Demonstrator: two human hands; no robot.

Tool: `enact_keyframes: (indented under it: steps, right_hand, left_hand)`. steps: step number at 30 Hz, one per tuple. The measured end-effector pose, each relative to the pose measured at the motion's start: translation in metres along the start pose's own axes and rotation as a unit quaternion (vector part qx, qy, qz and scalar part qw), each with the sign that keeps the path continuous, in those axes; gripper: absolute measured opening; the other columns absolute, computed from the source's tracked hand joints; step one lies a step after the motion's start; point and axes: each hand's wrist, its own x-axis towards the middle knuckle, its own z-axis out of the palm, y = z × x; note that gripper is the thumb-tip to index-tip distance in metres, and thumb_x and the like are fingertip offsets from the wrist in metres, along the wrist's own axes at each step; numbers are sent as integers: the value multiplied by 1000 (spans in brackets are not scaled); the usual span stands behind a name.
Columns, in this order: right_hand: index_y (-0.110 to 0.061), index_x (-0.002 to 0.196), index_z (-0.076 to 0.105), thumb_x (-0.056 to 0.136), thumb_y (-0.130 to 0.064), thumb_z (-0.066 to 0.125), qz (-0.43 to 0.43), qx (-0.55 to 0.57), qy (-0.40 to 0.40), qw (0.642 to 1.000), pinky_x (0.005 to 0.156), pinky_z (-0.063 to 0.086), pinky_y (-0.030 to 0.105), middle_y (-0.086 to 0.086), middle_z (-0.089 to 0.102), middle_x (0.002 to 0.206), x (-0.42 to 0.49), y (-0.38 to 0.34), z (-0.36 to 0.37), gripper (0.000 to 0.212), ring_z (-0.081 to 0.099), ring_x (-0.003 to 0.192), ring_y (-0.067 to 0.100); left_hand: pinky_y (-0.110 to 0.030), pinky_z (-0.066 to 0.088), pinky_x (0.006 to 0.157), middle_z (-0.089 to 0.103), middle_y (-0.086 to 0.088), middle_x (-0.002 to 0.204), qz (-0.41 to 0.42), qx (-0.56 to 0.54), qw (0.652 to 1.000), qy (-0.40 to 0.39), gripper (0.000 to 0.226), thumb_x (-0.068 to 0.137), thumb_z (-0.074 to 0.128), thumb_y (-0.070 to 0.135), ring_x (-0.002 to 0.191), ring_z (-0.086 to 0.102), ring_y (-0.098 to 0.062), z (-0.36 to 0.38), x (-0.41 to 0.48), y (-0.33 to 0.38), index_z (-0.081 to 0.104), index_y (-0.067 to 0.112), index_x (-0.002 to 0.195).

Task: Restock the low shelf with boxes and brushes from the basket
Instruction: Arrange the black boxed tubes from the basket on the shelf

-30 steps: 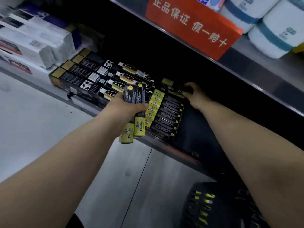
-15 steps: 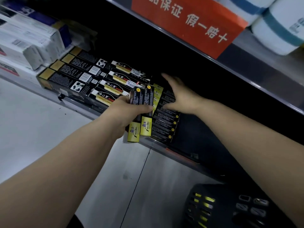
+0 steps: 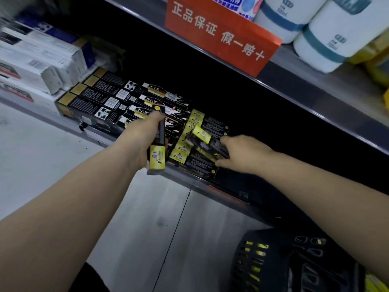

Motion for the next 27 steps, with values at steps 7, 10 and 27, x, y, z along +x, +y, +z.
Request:
enact_keyframes:
  steps: [7, 10, 27]
  right_hand:
    - [-14, 133, 38, 93, -42, 50, -8, -92, -19, 996, 56, 41, 30, 9, 59, 110, 21, -24, 33, 50, 59, 93, 28]
    - [-11, 132, 36, 95, -40, 48, -14, -85, -3, 996, 59, 41, 32, 12, 56, 115, 25, -28, 38, 49, 60, 96, 31]
    - [-15, 143, 21, 80, -64, 55, 6, -50, -49, 998, 68, 48, 35, 11, 44, 135, 17, -35, 27, 87, 55, 109, 28]
  left_hand:
    - [-44, 51, 79, 53, -5, 71, -10, -24, 999, 33, 25, 86, 61, 35, 69, 56, -26, -2, -1, 4, 51, 13, 79]
    - [-43, 47, 89, 56, -6, 79, 0, -8, 1000, 22, 24, 85, 62, 36, 87, 55, -28, -2, 1, 1, 55, 13, 80]
    - [-52, 43, 98, 62, -14, 100, 0, 40, 999, -20, 35, 78, 66, 22, 96, 58, -29, 2, 3, -2, 57, 4, 106]
